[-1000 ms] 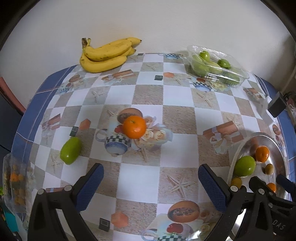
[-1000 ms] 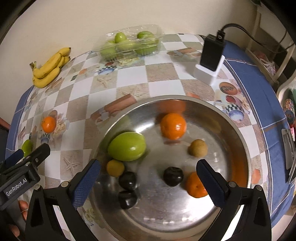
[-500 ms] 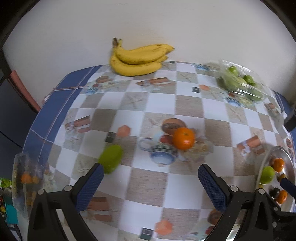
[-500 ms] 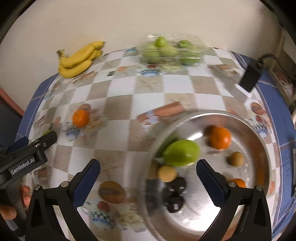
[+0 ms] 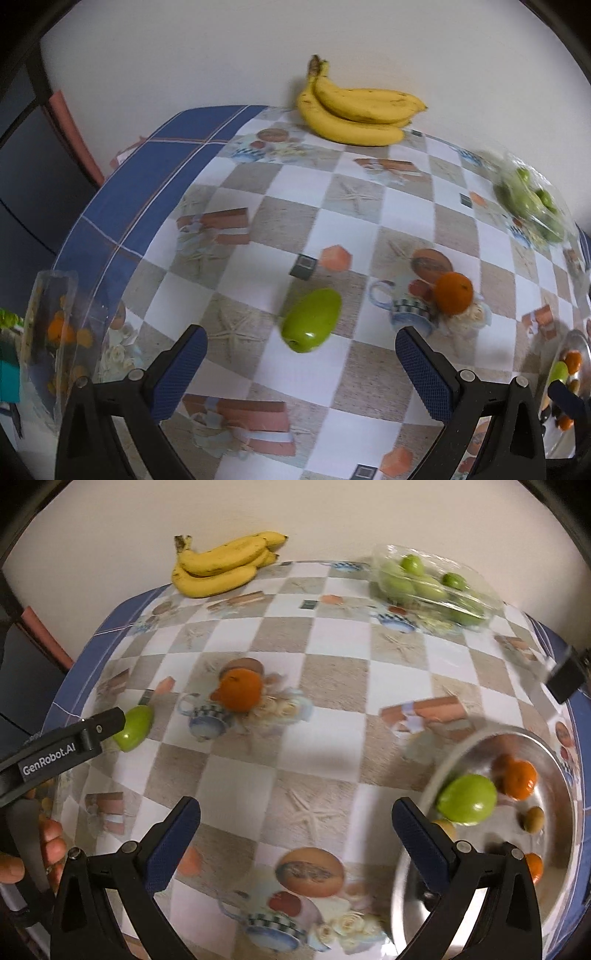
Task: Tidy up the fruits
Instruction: 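Grasp a tangerine with the right gripper while the left grasps the green mango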
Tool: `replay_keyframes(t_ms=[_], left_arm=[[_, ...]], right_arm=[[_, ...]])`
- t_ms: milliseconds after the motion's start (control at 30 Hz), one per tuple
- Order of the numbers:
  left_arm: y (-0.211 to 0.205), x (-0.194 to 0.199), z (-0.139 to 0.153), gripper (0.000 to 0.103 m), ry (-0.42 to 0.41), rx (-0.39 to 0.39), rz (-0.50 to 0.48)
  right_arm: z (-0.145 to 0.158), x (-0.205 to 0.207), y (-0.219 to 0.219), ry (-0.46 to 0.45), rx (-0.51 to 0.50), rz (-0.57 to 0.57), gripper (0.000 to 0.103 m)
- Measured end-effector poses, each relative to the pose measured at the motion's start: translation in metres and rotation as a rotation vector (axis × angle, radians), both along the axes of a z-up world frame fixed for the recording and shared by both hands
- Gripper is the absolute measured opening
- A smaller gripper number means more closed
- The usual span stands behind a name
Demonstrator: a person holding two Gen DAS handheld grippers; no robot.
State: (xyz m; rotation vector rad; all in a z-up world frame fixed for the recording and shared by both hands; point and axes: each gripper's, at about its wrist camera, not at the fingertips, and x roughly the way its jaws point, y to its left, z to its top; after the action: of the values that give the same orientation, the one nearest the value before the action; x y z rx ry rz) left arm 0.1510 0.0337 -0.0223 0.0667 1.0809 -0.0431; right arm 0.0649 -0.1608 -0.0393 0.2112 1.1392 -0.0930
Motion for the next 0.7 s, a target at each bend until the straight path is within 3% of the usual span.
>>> replay_keyframes(t_ms=[467,700], left_arm=[[0.028,0.015,-0.008,0.103,-0.01,-0.1,0.058],[0.028,0.023,-0.023,0.103,0.03,-0.12,0.063]], right_arm=[[-0.007,0.03,0.009,0.004,0.045,-0.013,0.103],[-0.003,0.056,0.002,-0.028,0.1,-0.041,0.103]])
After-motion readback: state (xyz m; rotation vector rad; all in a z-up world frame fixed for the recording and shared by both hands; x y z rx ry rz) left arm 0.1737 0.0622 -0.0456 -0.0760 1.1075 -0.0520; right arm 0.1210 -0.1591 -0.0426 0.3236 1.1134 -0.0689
